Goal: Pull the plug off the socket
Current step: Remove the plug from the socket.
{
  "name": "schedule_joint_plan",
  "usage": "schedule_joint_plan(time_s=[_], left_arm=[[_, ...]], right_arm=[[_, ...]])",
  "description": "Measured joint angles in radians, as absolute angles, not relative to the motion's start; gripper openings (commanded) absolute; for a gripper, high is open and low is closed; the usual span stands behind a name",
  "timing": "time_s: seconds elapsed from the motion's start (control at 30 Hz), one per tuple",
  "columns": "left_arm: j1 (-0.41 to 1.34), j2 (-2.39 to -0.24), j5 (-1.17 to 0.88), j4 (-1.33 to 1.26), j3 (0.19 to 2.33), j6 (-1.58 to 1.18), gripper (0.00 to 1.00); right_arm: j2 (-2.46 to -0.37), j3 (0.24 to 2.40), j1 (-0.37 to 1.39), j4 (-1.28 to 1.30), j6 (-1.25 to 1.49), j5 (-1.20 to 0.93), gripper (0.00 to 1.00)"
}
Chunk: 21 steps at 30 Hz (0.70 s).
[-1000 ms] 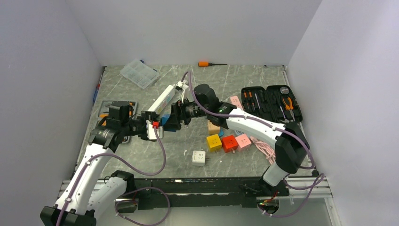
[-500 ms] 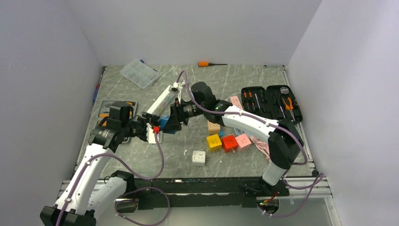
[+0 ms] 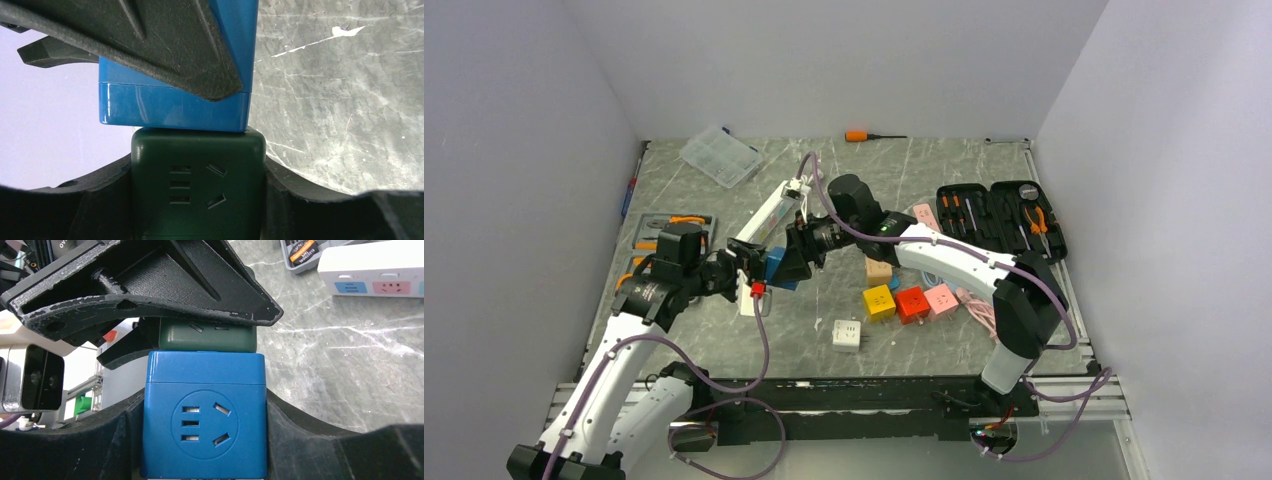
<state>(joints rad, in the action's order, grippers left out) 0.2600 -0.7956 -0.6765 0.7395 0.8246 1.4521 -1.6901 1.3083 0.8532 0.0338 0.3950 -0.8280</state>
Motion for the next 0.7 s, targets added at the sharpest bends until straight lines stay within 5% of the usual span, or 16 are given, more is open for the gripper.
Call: schedule_joint_plan(time_s=[0.7], left_arm=[[0.321, -0.816, -0.761, 0.498, 0.707, 1.608, 0.00]], right_arm=[[-1.458, 1.127, 0.892, 0.112, 0.318, -0.527, 0.00]])
